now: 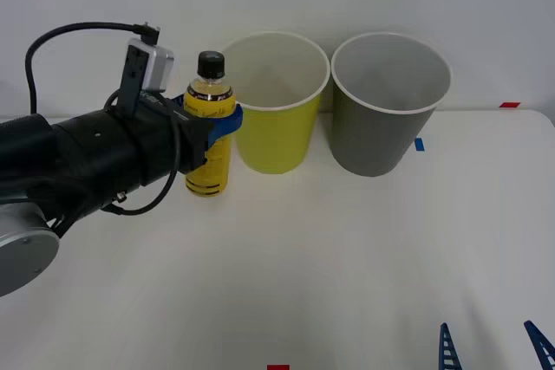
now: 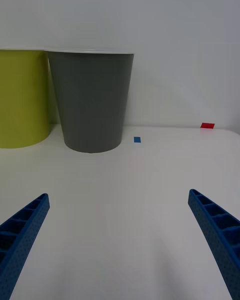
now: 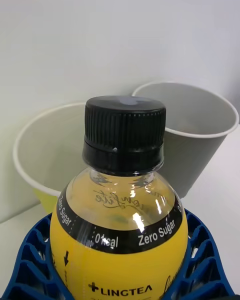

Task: Put cans in the gray bin and PET bottles in the light green bin.

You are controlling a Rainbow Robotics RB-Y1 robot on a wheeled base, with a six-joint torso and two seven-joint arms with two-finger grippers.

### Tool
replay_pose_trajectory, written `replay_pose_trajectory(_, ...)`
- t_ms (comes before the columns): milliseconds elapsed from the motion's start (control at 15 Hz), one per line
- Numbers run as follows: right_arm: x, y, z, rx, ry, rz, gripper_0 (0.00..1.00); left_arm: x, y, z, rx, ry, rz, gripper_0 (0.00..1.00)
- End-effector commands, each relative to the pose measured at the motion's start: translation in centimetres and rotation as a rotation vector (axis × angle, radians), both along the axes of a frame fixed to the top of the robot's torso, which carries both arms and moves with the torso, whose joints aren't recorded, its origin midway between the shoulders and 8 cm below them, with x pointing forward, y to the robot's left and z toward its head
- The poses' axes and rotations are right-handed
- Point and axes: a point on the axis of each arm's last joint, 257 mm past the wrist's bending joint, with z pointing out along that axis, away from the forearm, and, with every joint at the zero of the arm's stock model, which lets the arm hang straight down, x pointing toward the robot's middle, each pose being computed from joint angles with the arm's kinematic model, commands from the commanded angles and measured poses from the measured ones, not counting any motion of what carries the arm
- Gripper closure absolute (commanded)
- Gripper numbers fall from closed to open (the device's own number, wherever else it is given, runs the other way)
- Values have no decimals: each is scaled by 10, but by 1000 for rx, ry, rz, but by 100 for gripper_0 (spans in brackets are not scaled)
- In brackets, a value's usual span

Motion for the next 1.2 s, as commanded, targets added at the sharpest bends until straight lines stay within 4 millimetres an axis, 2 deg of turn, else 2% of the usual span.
replay_pose_trajectory(67,0,0,0,0,0,0,3,1,20,36,-58,19,19,99)
replay_pose_trajectory(267,0,0,0,0,0,0,3,14,28,71,5,-34,57,99)
replay_pose_trajectory(467,0,0,0,0,0,0,3,35,27,106,-41,-77,71,99)
replay_pose_trajectory(733,0,0,0,0,0,0,3,66,13,126,-157,-56,27,100)
replay_pose_trajectory(1200,0,0,0,0,0,0,4,115,-39,130,-204,-72,-16,100)
